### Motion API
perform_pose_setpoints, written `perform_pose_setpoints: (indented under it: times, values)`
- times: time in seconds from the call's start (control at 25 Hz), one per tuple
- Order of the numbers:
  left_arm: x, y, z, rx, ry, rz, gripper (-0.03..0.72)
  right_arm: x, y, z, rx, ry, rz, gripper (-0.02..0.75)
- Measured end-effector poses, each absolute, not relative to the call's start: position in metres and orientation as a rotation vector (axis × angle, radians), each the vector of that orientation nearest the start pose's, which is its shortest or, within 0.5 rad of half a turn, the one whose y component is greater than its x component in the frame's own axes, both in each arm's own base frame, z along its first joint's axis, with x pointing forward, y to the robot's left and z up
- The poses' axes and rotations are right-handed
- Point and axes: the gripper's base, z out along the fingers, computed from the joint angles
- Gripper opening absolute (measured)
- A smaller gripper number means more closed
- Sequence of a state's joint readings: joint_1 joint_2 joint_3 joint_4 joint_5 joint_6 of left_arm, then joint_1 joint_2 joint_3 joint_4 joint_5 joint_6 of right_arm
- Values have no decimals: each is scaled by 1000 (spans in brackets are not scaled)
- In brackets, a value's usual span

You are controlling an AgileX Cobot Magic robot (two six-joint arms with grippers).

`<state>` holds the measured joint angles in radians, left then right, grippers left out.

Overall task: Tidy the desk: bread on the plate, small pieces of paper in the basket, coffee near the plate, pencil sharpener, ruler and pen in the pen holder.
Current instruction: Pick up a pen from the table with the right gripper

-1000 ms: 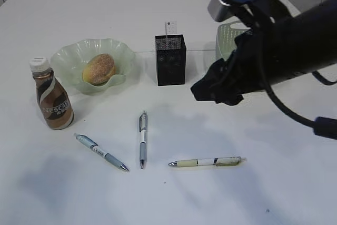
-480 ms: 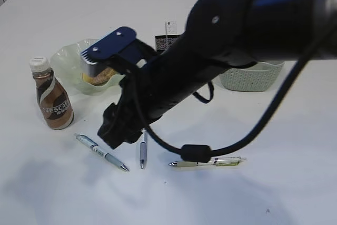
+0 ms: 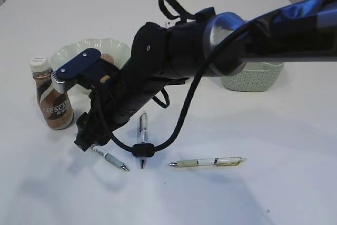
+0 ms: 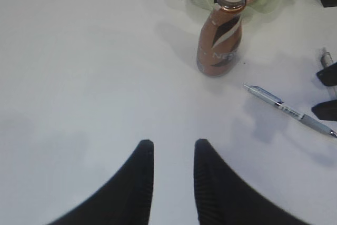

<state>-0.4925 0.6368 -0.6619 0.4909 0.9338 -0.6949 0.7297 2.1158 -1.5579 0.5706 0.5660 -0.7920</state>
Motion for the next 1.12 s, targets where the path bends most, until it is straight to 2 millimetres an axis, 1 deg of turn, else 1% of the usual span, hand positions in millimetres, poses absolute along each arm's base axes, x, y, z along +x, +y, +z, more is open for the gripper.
perform_pose_setpoints:
  times: [0.04, 0.08, 0.16, 0.24, 0.36, 0.56, 0.76, 1.12]
  values:
    - [107, -20, 313, -70, 2267, -24, 178, 328, 329, 176, -1355, 2176, 541, 439]
    - [107, -20, 313, -68, 2271, -32, 178, 331, 330, 168, -1353, 2191, 524, 439]
    - [107, -21, 313, -63, 2275, -36, 178, 334, 331, 163, -1356, 2200, 506, 439]
    - [107, -21, 313, -61, 2276, -37, 178, 341, 333, 150, -1336, 2235, 466, 439]
    - [107, -21, 313, -58, 2276, -36, 178, 349, 335, 141, -1298, 2276, 423, 439]
    - [107, -21, 313, -56, 2276, -35, 178, 359, 340, 139, -1235, 2295, 386, 439]
    - [107, -21, 313, -54, 2276, -34, 178, 364, 343, 147, -1177, 2298, 400, 439]
    - [107, -21, 313, -51, 2276, -33, 178, 351, 349, 144, -1188, 2378, 420, 439]
